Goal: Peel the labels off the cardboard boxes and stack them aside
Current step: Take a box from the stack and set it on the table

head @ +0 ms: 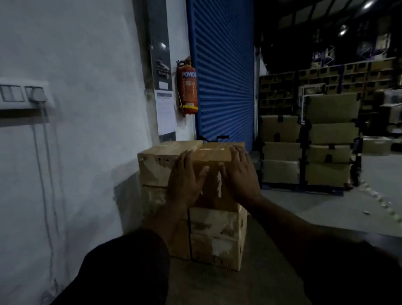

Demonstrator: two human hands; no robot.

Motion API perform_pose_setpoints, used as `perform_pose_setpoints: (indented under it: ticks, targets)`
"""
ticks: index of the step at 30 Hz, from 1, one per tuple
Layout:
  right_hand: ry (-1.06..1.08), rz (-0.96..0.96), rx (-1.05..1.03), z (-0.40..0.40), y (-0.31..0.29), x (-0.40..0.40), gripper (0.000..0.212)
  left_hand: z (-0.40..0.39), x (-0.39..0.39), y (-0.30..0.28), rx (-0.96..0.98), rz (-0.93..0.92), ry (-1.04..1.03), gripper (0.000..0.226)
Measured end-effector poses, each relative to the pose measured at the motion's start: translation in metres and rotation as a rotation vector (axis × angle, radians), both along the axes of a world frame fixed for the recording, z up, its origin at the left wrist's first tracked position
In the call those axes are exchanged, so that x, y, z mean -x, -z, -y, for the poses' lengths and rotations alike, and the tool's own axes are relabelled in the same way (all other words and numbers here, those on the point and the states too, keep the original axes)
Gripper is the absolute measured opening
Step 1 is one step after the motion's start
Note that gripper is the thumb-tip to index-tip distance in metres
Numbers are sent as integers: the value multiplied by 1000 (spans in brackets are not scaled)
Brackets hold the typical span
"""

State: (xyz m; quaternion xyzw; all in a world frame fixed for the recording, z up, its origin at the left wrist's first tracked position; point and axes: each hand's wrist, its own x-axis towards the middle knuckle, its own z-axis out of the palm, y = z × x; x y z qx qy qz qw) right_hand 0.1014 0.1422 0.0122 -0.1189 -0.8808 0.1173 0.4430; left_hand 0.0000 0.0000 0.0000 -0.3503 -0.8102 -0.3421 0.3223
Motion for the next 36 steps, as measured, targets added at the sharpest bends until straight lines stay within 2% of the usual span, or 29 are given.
perform_pose_setpoints:
  ticks: [7, 14, 20, 24, 29, 32, 36]
  targets:
    - [21, 28, 71, -32, 30, 46, 61, -28, 51, 23, -29, 145, -44, 72]
    - [-20, 7, 213, -78, 31, 93, 57, -70, 107, 29, -84, 296, -136, 71]
    - [-51, 32, 329, -111, 41, 131, 50, -101, 148, 48, -252, 419, -182, 72]
    - [-58, -7, 385, -120, 50, 147, 41, -115, 157, 56, -380, 398, -219, 67]
    - [3, -80, 561, -126, 46, 156, 55, -127, 172, 48, -522, 379, -316, 55]
    - [60, -105, 706, -130, 42, 155, 61, -136, 171, 46, -636, 391, -316, 58]
    - [83, -175, 852, -143, 39, 149, 52, -148, 167, 43, -718, 444, -211, 46]
